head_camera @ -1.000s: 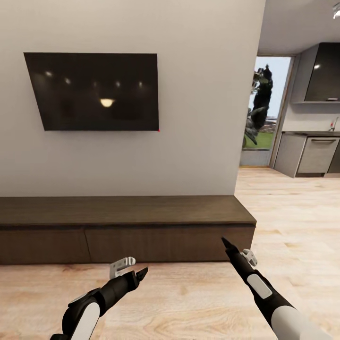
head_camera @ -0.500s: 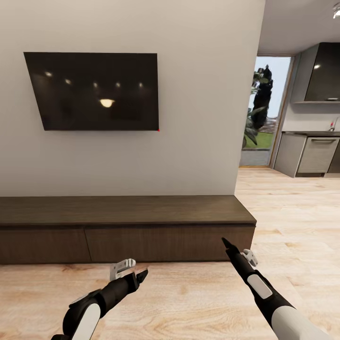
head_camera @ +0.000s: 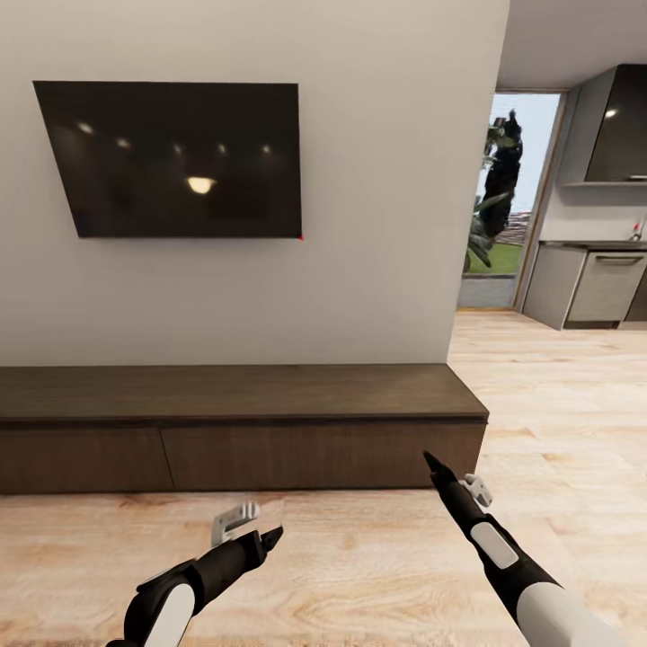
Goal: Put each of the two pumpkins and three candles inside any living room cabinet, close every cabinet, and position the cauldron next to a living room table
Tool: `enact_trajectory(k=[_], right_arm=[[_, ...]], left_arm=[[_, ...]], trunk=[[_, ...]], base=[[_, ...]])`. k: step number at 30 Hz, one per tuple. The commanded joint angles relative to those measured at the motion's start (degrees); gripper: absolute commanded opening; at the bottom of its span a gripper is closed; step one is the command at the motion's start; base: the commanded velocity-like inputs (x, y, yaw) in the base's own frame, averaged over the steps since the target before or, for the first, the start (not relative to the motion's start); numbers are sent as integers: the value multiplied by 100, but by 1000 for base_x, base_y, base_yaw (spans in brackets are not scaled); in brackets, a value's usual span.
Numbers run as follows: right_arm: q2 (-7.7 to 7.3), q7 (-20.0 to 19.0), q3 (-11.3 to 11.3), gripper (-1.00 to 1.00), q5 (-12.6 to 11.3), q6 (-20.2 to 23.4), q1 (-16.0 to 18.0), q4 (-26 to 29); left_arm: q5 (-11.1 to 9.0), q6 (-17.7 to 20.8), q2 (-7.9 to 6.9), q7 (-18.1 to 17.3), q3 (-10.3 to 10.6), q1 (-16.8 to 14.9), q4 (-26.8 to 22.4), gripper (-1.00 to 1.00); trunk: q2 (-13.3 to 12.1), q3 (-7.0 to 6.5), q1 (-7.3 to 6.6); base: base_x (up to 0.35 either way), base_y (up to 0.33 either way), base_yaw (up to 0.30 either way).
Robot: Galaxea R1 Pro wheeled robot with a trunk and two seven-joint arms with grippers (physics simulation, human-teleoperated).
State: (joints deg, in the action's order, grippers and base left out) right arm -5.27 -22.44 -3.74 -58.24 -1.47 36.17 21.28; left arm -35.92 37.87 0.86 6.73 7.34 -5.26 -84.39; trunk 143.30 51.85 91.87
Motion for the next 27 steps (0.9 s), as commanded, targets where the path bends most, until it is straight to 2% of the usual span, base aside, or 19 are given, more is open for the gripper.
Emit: enact_trajectory(k=[1,3,13,27], right_arm=[[-6,-33,-3,100,-47,-2,5,-6],[-13,-33,-3,100,-47,-2,5,-3],[-19,-38,-3,100,-55,-2,5,20],[-26,-39,5,100,-49,-10,3,210]], left_arm=[[-66,23,1,52,1,-2,-7,100],[-70,20,-2,47,1,-2,-7,100],[-32,-7,-8,55,162,-1,-212,100],[-32,9,-24,58,121,-1,-330,100]], trunk=[[4,29,1],[7,73,6],[7,73,6],[26,383,42]], base=[[0,0,0],[0,0,0],[0,0,0],[0,0,0]])
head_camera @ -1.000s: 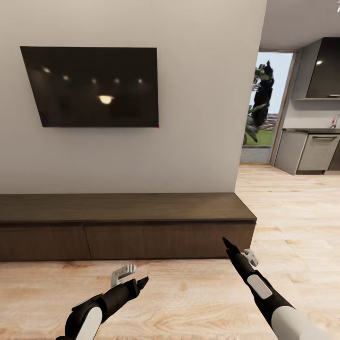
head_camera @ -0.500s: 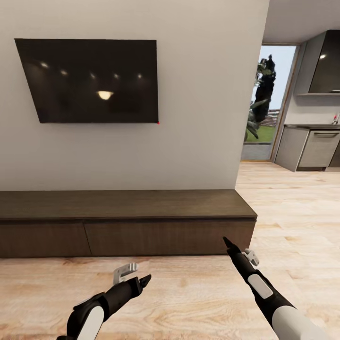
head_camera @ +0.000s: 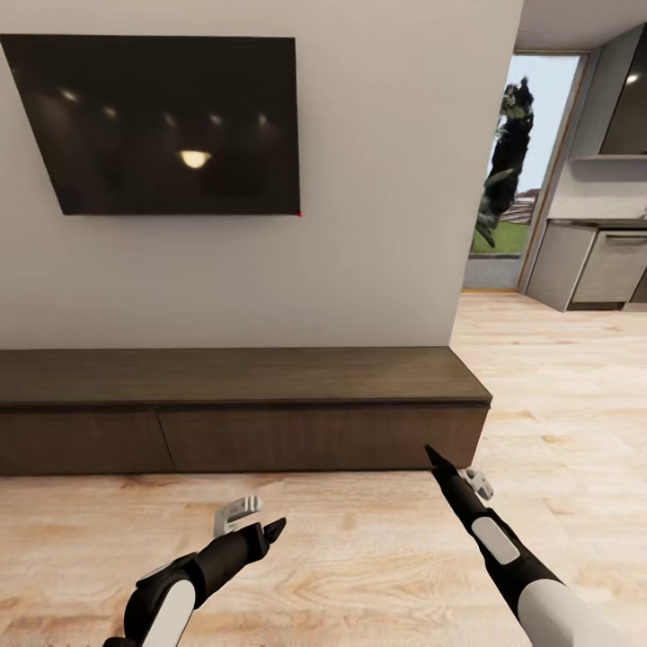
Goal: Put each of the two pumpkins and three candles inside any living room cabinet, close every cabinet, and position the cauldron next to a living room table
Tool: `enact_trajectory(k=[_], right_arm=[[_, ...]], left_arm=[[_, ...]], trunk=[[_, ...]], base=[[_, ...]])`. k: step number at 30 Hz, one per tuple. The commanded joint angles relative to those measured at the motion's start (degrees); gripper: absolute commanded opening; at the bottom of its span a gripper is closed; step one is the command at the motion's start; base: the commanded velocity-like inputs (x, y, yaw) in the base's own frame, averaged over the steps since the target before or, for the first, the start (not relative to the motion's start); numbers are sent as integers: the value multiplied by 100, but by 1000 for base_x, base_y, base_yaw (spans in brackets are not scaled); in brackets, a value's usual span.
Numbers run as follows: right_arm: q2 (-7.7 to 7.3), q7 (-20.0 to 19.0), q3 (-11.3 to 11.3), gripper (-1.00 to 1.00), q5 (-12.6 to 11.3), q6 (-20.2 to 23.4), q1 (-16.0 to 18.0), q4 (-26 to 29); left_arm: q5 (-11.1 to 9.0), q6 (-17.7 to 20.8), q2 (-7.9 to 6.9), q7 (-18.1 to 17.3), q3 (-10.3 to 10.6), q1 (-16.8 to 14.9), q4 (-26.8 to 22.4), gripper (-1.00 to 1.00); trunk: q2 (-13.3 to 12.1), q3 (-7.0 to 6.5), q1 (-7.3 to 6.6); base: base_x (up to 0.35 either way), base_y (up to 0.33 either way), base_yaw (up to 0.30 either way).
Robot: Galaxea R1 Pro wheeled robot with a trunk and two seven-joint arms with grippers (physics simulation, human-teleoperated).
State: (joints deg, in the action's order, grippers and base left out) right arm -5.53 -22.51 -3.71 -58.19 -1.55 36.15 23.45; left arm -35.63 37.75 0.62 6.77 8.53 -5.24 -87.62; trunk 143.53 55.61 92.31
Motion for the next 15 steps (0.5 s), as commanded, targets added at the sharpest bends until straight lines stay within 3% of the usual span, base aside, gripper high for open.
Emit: enact_trajectory(k=[1,11,15], right_arm=[[0,-30,-1,100,-54,-3,1,28],[-5,-34,1,100,-52,2,-3,91],[126,-164,-23,100,-182,113,128,221]], left_arm=[[-64,21,0,54,2,-3,-16,100],[-59,22,0,52,0,-3,-41,100],[-176,148,77,69,-75,126,-170,100]], trunk=[[4,28,1],[4,28,1],[4,28,1]], base=[[0,0,0],[0,0,0],[0,0,0]])
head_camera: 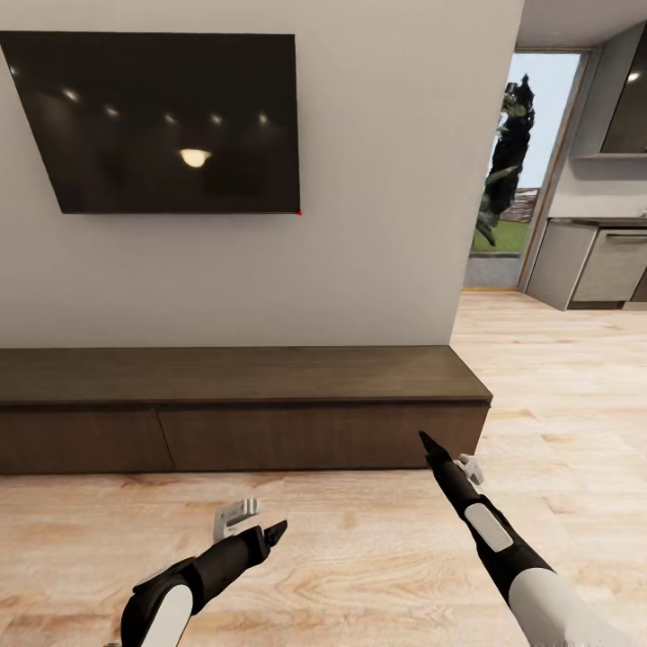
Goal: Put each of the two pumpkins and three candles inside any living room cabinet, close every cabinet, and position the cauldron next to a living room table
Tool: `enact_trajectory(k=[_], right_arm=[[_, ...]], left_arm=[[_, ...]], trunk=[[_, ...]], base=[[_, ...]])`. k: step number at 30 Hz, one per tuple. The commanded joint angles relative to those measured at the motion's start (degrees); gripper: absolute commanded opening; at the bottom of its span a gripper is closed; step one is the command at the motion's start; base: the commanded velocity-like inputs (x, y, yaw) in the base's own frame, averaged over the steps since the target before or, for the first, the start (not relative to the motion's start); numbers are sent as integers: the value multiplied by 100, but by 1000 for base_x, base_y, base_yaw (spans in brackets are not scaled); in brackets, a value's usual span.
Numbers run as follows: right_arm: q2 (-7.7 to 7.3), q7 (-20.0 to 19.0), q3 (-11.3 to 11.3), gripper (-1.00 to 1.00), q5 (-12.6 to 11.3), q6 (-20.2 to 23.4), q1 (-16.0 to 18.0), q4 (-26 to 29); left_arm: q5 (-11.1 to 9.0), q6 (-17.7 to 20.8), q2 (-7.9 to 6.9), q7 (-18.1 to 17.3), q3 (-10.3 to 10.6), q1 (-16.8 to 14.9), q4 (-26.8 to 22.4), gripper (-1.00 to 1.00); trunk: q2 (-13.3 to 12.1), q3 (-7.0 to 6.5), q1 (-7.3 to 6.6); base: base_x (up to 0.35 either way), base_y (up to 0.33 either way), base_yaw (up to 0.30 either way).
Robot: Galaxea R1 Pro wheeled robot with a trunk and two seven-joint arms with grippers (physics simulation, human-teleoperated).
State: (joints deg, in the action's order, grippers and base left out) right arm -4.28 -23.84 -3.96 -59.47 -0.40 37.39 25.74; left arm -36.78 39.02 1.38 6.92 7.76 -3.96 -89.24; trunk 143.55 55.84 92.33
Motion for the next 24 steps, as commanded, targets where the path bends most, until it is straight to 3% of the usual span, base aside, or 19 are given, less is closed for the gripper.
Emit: enact_trajectory(k=[1,6,13,24], right_arm=[[33,-63,2,100,-86,-2,37,25],[48,-146,1,100,-157,13,198,187],[26,-371,0,100,-138,13,117,258],[-4,-723,0,100,-144,13,93,247]], left_arm=[[-61,22,1,55,2,30,-40,100],[-49,20,-94,58,-69,121,-199,100],[-50,12,-211,35,-104,157,-185,100],[-49,10,-208,55,-98,159,-182,100]], trunk=[[2,6,-1],[2,6,-1],[2,6,-1],[17,249,27]], base=[[0,0,0],[0,0,0],[0,0,0],[0,0,0]])
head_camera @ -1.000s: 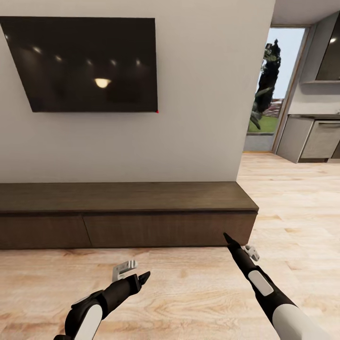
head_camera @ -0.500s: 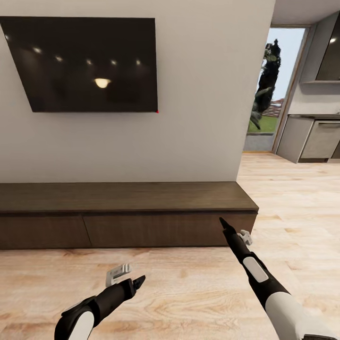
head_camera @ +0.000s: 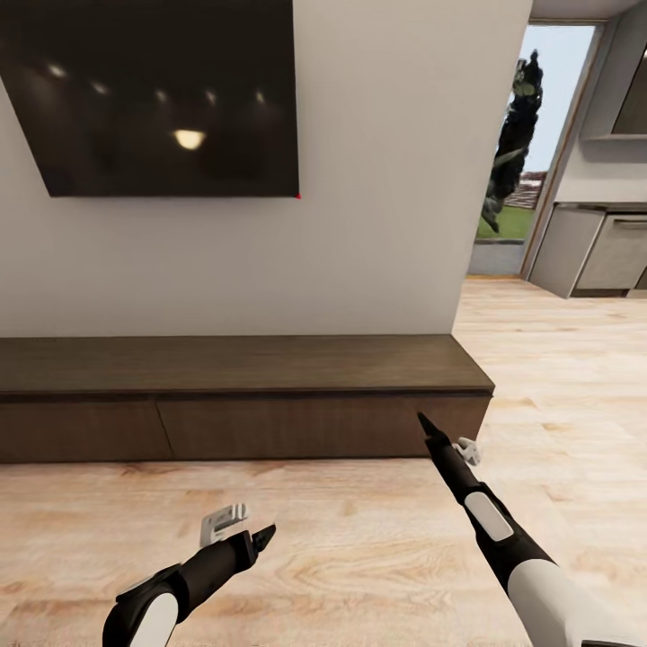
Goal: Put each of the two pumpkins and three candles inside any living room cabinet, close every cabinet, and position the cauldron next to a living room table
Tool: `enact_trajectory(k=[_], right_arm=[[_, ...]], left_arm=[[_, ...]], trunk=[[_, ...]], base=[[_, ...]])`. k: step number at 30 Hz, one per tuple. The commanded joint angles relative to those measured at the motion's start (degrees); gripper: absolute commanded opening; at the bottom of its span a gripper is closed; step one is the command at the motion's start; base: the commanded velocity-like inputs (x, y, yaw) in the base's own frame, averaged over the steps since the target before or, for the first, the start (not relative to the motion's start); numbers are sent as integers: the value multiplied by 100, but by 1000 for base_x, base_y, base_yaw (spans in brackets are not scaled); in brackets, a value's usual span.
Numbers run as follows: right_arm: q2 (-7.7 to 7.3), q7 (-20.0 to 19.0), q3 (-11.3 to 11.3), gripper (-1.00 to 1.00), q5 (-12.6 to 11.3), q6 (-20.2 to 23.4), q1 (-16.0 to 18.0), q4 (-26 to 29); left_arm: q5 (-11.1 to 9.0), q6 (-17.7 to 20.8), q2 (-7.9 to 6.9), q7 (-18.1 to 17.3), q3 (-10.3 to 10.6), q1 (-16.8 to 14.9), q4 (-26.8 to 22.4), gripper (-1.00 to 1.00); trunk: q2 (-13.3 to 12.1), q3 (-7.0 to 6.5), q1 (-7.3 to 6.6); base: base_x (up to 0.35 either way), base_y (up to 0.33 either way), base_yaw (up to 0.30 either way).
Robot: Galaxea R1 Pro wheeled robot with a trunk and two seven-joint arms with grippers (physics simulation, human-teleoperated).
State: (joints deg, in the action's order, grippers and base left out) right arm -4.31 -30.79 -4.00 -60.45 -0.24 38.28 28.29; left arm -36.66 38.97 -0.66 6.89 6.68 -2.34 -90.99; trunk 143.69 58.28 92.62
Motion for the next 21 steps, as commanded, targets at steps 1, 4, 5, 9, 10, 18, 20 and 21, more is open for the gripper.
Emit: enact_trajectory(k=[1,4,5,9,10,18,20,21], right_arm=[[-1,-60,5,100,-46,-2,4,-8],[0,-94,5,100,-43,-7,4,-8],[0,-94,5,100,-41,-8,4,-8],[0,-83,9,100,-33,-5,4,-8],[0,-81,10,100,-32,-4,4,-8],[7,-69,39,100,-31,32,4,22],[3,-67,40,100,-30,103,4,26],[-3,-67,40,100,-30,159,4,28]], left_arm=[[-61,14,-5,58,9,-3,-7,100],[-64,14,-5,64,9,-3,-7,100],[-63,14,-5,65,9,-3,-7,100],[-62,16,-5,73,10,-3,-7,100],[-61,17,-3,75,14,-3,-2,100],[-85,494,83,153,26,-313,262,100],[-114,989,166,234,1,-770,583,100],[-163,1116,222,253,-83,-1025,867,100]], trunk=[[4,28,1],[8,95,9],[9,117,11],[15,205,22],[16,228,24],[27,405,45],[29,449,50],[31,471,53]], base=[[0,0,0],[0,0,0],[0,0,0],[0,0,0],[0,0,0],[0,0,0],[0,0,0],[0,0,0]])
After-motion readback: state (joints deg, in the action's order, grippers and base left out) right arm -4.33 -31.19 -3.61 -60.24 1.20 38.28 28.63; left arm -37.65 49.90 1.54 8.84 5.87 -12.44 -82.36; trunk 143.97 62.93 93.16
